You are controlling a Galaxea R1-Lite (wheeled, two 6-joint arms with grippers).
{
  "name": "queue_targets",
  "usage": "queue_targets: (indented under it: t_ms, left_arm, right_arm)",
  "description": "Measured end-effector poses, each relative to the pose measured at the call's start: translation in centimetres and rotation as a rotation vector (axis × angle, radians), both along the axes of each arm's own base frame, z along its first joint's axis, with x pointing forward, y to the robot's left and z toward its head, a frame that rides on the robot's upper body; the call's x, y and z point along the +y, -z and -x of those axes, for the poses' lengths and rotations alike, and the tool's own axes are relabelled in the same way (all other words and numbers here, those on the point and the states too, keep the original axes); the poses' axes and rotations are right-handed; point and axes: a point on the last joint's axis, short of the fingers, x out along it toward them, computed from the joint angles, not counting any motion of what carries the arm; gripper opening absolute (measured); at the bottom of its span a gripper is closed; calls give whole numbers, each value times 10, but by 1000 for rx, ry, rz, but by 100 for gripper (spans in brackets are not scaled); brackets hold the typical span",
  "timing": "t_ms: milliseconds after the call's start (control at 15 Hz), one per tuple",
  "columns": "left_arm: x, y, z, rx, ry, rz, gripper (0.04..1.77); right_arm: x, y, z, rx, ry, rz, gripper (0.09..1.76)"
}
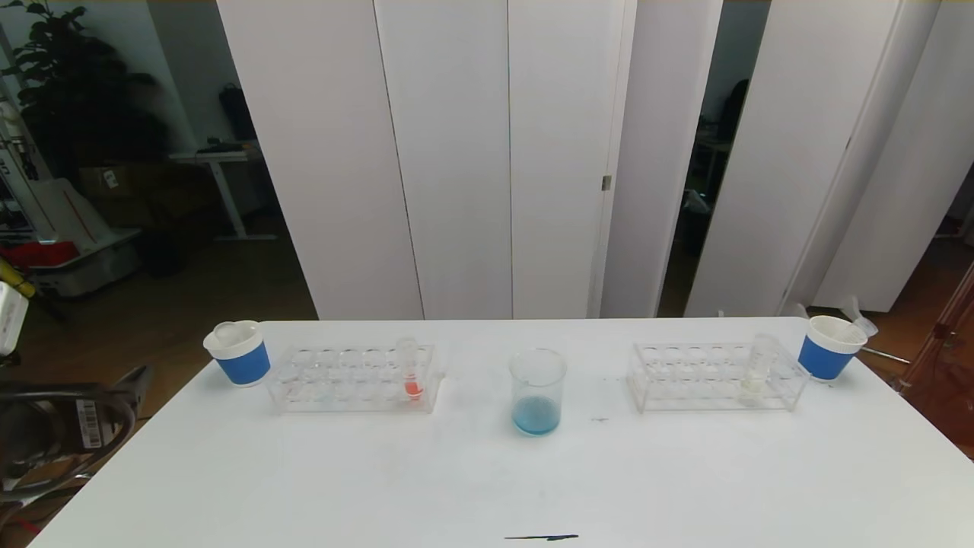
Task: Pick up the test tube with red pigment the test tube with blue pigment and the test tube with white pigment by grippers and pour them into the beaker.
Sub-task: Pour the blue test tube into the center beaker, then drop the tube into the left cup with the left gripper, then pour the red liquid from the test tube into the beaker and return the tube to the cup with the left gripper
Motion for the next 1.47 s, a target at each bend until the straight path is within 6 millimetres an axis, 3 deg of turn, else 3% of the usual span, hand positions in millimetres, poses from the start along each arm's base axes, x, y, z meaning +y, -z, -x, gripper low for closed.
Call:
queue_targets:
  t_ms: [467, 733, 867, 1067, 1467]
  left_arm:
    - [-9, 27, 139, 69, 79, 60, 175]
    - [-14, 51, 186, -66, 251, 88, 175]
    - [-16, 71, 195, -108, 379, 111, 175]
    - [-16, 95, 193, -140, 415, 122, 175]
    - [-17, 113, 182, -258, 454, 162, 175]
  right_arm:
    - [0, 0, 0, 0, 0, 0, 175]
    - [0, 0, 0, 0, 0, 0, 175]
    - [0, 0, 0, 0, 0, 0, 175]
    - [0, 0, 0, 0, 0, -1, 175]
    - [0, 0, 0, 0, 0, -1, 175]
